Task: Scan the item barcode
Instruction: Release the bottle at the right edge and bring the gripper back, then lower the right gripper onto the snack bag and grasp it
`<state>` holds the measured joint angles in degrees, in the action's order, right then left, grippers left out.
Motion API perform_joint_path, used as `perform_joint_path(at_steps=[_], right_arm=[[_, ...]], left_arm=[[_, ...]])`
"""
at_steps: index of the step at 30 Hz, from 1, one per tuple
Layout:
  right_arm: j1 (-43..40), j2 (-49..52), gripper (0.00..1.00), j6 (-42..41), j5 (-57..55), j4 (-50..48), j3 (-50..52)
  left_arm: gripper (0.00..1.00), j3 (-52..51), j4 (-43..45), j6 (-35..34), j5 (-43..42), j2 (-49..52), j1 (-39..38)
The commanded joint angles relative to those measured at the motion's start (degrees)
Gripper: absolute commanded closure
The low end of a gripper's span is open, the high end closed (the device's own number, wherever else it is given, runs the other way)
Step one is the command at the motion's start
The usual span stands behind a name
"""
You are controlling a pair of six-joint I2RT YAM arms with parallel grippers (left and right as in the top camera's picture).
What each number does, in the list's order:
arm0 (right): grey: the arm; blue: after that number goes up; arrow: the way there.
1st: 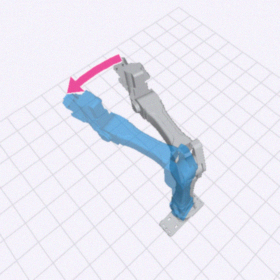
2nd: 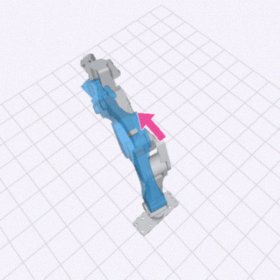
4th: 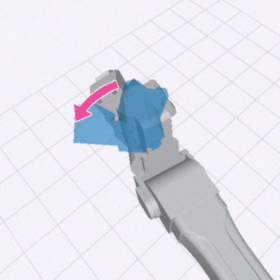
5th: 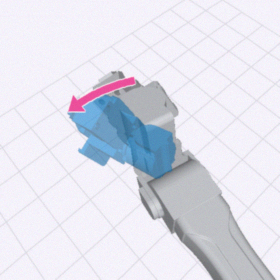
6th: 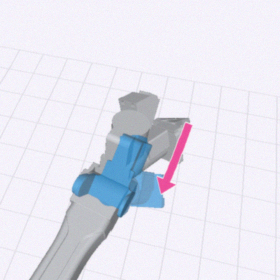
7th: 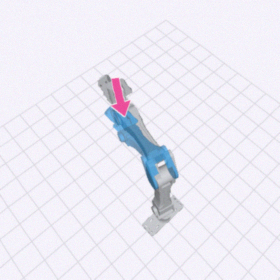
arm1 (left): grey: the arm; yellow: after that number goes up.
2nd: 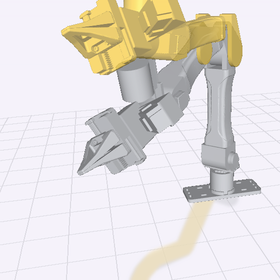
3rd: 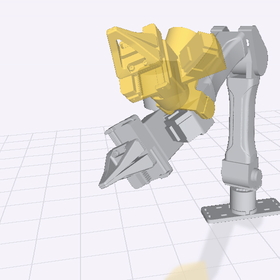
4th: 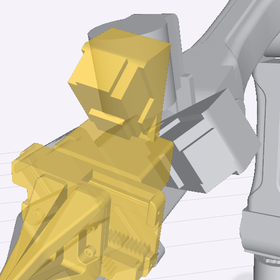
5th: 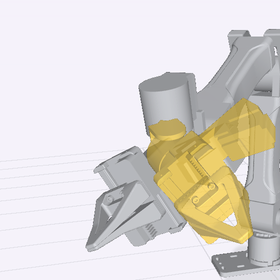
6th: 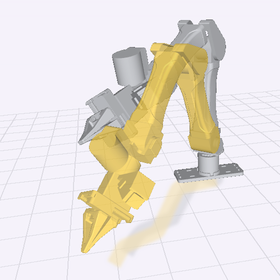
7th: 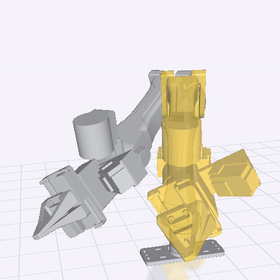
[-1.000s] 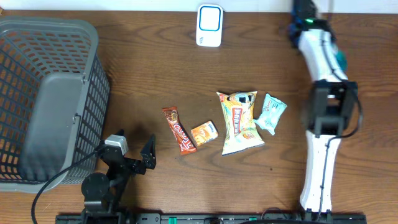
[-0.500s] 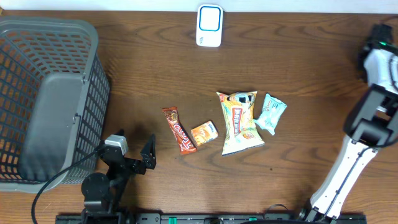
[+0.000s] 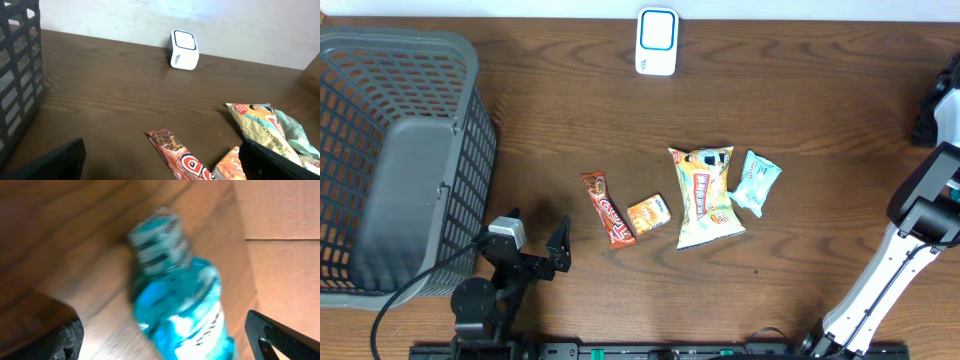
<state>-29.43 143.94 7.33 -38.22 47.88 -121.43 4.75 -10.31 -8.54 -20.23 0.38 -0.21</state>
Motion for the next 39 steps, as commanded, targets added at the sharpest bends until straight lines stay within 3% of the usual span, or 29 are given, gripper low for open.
perform_joint_path(at_steps=[1, 6, 12, 15, 21, 30, 39], right_arm=[[1.86, -5.66, 0.01, -3.50, 10.16, 1.01, 0.00], [3.74, -15.15, 0.01, -3.67, 27.10, 1.27, -0.02], [7.08, -29.03, 0.01, -10.10, 50.31, 2.10, -0.02], [10.45, -34.29, 0.01, -12.57, 56.37, 3.15, 0.00], [23.71, -39.12, 0.01, -13.46, 53.75, 10.91, 0.00], [46.45, -36.96, 0.01, -29.00, 39.47, 25.86, 4.22], [62.73, -36.87, 0.01, -30.86, 25.53, 21.51, 24.79]], left_arm=[[0.02, -0.87, -1.62, 0.98, 0.15, -0.07, 0.13], [0.02, -0.87, -1.62, 0.98, 0.13, -0.07, 0.13], [0.02, -0.87, -1.62, 0.98, 0.13, -0.07, 0.13], [0.02, -0.87, -1.62, 0.98, 0.13, -0.04, 0.13], [0.02, -0.90, -1.62, 0.98, 0.15, -0.04, 0.13], [0.02, -0.87, -1.62, 0.98, 0.15, -0.04, 0.13], [0.02, -0.87, -1.62, 0.98, 0.13, -0.04, 0.13]])
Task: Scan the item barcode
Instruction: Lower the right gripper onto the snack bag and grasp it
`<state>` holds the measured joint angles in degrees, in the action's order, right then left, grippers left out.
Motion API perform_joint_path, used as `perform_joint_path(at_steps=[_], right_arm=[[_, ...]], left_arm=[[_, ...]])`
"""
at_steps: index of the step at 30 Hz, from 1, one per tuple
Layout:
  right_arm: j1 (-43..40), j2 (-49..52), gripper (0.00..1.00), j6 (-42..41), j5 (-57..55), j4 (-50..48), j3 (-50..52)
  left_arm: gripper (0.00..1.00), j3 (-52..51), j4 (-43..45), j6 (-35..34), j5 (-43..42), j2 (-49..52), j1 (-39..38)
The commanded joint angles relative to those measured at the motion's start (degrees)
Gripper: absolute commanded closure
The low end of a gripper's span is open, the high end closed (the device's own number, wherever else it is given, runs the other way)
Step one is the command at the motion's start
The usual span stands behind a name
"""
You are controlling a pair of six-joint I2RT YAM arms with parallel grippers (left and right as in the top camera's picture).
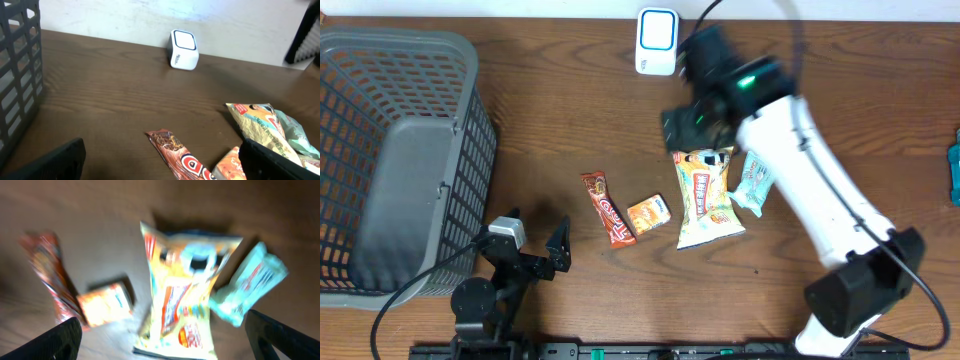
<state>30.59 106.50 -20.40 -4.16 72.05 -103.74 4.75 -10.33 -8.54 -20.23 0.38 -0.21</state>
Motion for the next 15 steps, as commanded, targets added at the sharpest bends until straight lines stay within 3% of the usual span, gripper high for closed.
perform_joint_path(at_steps=[1, 3, 6, 12, 15], right_arm=[[3.50, 0.55, 0.01, -3.41, -9.20, -4.76, 9.75], [4.52, 0.55, 0.01, -3.37, -9.25, -9.77, 14.78], [5.14, 0.57, 0.12, -5.42, -9.22, -17.90, 22.71], [5.14, 0.55, 0.14, -7.04, -9.25, -26.84, 32.89], [5.14, 0.57, 0.31, -7.02, -9.27, -30.34, 36.48]], left_arm=[[0.02, -0.87, -1.60, 0.98, 0.13, -0.04, 0.13], [0.02, -0.87, -1.60, 0.98, 0.13, -0.04, 0.13], [0.02, -0.90, -1.60, 0.98, 0.13, -0.04, 0.13], [0.02, -0.90, -1.60, 0.98, 0.13, -0.04, 0.13], [0.02, -0.87, -1.60, 0.98, 0.13, -0.04, 0.13]])
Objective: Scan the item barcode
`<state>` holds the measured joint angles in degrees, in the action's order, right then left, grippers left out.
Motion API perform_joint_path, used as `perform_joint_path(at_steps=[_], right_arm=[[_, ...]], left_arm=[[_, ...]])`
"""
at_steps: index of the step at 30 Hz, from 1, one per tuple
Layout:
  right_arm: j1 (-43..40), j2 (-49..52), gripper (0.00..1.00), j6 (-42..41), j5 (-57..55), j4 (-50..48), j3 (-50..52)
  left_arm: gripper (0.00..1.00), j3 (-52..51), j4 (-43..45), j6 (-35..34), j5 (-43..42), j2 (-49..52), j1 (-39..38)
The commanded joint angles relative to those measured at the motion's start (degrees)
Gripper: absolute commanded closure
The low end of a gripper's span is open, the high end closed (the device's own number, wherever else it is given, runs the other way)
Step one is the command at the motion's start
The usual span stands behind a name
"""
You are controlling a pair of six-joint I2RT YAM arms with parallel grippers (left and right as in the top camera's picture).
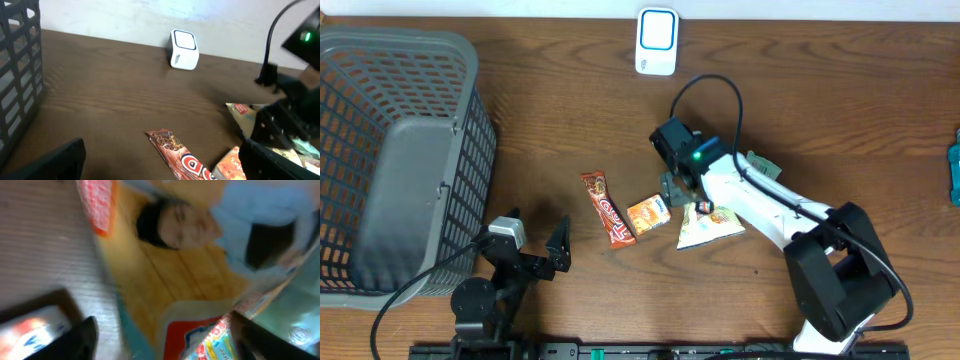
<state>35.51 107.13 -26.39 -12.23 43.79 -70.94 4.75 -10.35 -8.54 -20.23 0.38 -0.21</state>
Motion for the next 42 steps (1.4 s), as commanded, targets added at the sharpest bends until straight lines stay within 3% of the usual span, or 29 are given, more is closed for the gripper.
perform_joint_path(at_steps=[1, 5, 8, 13, 18, 24, 27, 30, 33, 38, 42], right_arm=[[0.17, -0.09, 0.38, -1.01, -1.20, -3.17, 4.70], [0.15, -0.07, 0.67, -0.98, -1.20, -6.23, 6.75], [0.15, -0.07, 0.71, -1.01, -1.18, -7.17, 7.32], [0.15, -0.11, 0.99, 0.33, 0.61, -7.21, 7.43], [-1.99, -1.38, 0.99, 11.23, 24.04, -3.96, 2.19], [-10.38, -1.60, 0.99, 22.08, 62.45, 6.01, -6.60], [-15.19, -1.60, 0.99, 24.79, 81.81, 7.80, -6.84], [-17.68, -1.60, 0.99, 24.68, 93.18, 8.33, -6.84], [-19.30, -1.60, 0.99, 19.87, 101.70, 8.52, -6.86], [-20.57, -1.60, 0.99, -0.46, 101.70, 8.52, -6.86], [-20.92, -1.60, 0.99, -11.26, 101.72, 8.55, -6.86]], left_arm=[[0.02, -0.87, -1.57, 0.98, 0.13, -0.04, 0.13], [0.02, -0.87, -1.57, 0.98, 0.13, -0.04, 0.13], [0.02, -0.87, -1.57, 0.98, 0.13, -0.04, 0.13], [0.02, -0.87, -1.57, 0.98, 0.15, -0.04, 0.13], [0.02, -0.87, -1.57, 0.98, 0.13, -0.04, 0.13], [0.02, -0.87, -1.57, 0.98, 0.13, -0.04, 0.13], [0.02, -0.87, -1.57, 0.98, 0.13, -0.04, 0.13], [0.02, -0.87, -1.57, 0.98, 0.15, -0.04, 0.13], [0.02, -0.87, -1.57, 0.98, 0.13, -0.04, 0.13], [0.02, -0.90, -1.57, 0.98, 0.15, -0.04, 0.13], [0.02, -0.87, -1.57, 0.98, 0.13, -0.04, 0.13]])
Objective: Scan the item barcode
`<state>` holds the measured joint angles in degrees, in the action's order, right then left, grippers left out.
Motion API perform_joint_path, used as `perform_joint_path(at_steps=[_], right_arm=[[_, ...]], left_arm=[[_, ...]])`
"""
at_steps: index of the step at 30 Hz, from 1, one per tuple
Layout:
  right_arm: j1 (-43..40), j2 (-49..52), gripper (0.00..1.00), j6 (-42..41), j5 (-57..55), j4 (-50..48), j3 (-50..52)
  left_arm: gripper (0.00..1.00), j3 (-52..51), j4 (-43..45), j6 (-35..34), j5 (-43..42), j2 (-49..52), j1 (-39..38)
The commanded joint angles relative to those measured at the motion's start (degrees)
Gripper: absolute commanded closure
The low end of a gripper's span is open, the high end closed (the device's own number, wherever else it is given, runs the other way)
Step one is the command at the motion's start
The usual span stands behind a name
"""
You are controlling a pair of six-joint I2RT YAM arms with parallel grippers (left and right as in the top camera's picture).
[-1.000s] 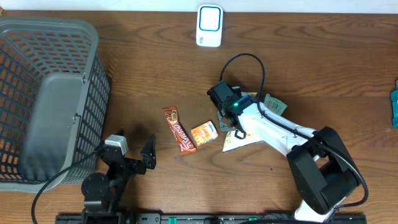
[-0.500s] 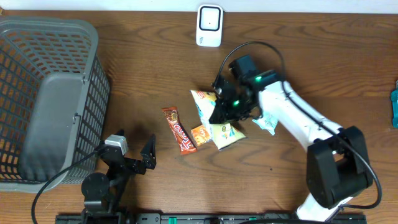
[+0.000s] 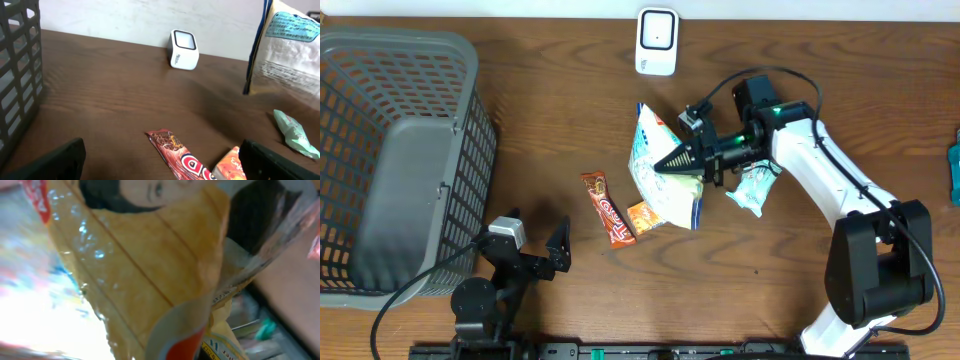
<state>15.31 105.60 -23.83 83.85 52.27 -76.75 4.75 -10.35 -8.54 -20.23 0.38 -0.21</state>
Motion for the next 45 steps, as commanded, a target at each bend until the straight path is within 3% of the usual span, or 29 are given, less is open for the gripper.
perform_joint_path(at_steps=[1, 15, 18, 24, 27, 30, 33, 35, 38, 41, 45], right_arm=[[-0.72, -0.07, 0.99, -15.96, 5.64, 0.07, -1.05], [-2.64, -0.07, 0.99, -59.43, 5.62, -0.02, -1.05], [-2.91, -0.07, 0.99, -63.41, 5.60, -0.04, -1.05], [-3.78, -0.07, 0.87, -67.43, 5.62, -0.17, -1.05], [-4.94, -0.07, 0.87, -67.43, 5.62, -0.20, -1.05], [-5.09, -0.07, 0.98, -67.10, 5.44, -0.35, -1.05], [-5.11, -0.07, 0.98, -64.39, 3.50, -0.68, -1.05], [-5.14, -0.07, 0.99, -60.37, 1.16, -0.70, -1.05], [-5.14, -0.07, 0.98, -47.89, -6.58, -0.85, -1.05], [-5.14, -0.07, 0.55, -36.50, -14.75, -0.85, -1.05], [-4.28, -0.07, 0.38, -23.89, -19.28, -3.50, -1.05]], left_arm=[[0.02, -0.87, -1.57, 0.98, 0.13, -0.04, 0.13], [0.02, -0.87, -1.57, 0.98, 0.13, -0.04, 0.13], [0.02, -0.90, -1.57, 0.98, 0.13, -0.04, 0.13], [0.02, -0.87, -1.57, 0.98, 0.13, -0.04, 0.13], [0.02, -0.87, -1.57, 0.98, 0.15, -0.04, 0.13], [0.02, -0.90, -1.57, 0.98, 0.15, -0.04, 0.13], [0.02, -0.90, -1.57, 0.98, 0.13, -0.04, 0.13], [0.02, -0.90, -1.57, 0.98, 0.13, -0.04, 0.13], [0.02, -0.87, -1.57, 0.98, 0.15, -0.04, 0.13], [0.02, -0.87, -1.57, 0.98, 0.13, -0.04, 0.13], [0.02, -0.87, -1.57, 0.98, 0.13, -0.04, 0.13]])
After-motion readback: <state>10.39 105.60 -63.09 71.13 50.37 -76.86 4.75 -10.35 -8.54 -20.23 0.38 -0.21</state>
